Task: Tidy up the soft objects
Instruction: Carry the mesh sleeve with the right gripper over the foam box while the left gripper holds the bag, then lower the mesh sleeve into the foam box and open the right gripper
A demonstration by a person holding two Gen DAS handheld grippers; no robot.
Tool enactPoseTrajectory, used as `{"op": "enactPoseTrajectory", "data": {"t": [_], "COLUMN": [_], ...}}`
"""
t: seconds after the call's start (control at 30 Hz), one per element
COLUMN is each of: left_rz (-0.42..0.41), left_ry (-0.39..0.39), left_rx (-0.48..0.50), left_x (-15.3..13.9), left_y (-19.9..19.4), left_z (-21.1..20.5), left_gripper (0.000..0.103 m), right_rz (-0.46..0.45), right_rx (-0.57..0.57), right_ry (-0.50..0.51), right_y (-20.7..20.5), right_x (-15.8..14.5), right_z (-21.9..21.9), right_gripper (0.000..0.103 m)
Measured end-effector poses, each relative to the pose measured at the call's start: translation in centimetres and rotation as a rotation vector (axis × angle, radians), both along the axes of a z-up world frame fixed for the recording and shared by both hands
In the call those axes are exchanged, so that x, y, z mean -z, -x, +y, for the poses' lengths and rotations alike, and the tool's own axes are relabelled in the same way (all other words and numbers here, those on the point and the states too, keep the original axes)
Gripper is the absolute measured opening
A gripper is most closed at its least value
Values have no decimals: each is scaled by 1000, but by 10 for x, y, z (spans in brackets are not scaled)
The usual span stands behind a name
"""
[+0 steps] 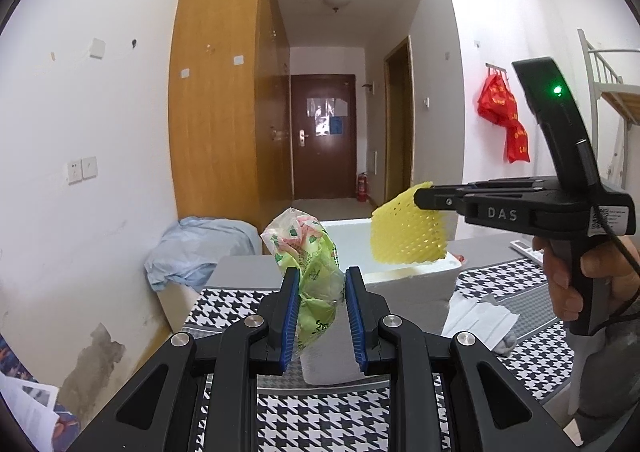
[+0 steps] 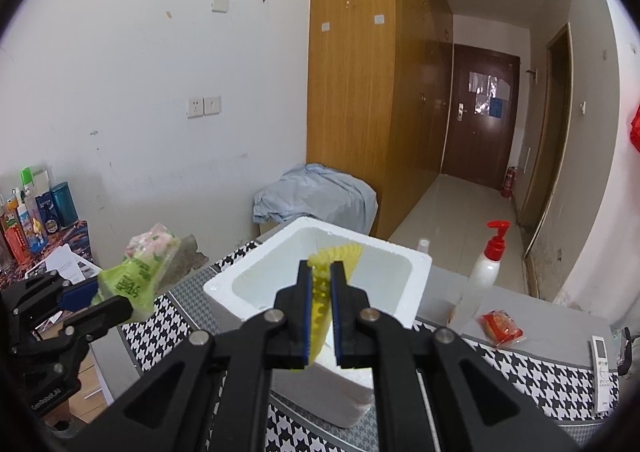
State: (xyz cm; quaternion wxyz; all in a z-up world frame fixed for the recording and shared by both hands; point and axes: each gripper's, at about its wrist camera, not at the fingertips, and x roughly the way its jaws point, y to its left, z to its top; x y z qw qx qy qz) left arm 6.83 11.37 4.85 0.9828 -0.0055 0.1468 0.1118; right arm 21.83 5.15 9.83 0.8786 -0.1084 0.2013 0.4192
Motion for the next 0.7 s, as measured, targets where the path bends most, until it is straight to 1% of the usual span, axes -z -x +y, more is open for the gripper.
{"op": "enactPoseTrajectory", "data": {"t": [0.23,0.4,0.47,0.5,0.53,0.57,0.6,0.63,0.7], "left_rz": [7,4,4,4,3,1,0,-2,-5], "left_ry": [4,5,5,5,4,2,0,-3,-7], "left_rx": [-6,-11,-14,-14,-15,-15,-14,-14,-14], "left_x": [2,0,0,0,-1,-1,-2,-2,-2], "left_y": [-2,-3,-3,-4,-4,-4,-4,-4,-5], "left_z": [4,3,3,3,4,4,3,3,2], "left_gripper": [25,25,25,25,25,25,25,25,25], "right_rz": [42,55,63,73,79,88,91,88,78], "right_rx": [10,-2,12,22,25,28,29,31,33], "right_ry": [17,26,28,31,31,27,22,12,7], "right_y": [-14,-19,-22,-25,-26,-27,-28,-27,-25], "right_x": [8,12,14,15,16,16,17,16,16], "right_z": [9,14,16,16,16,15,14,12,10], "right_gripper": [11,11,12,17,32,43,66,76,77]}}
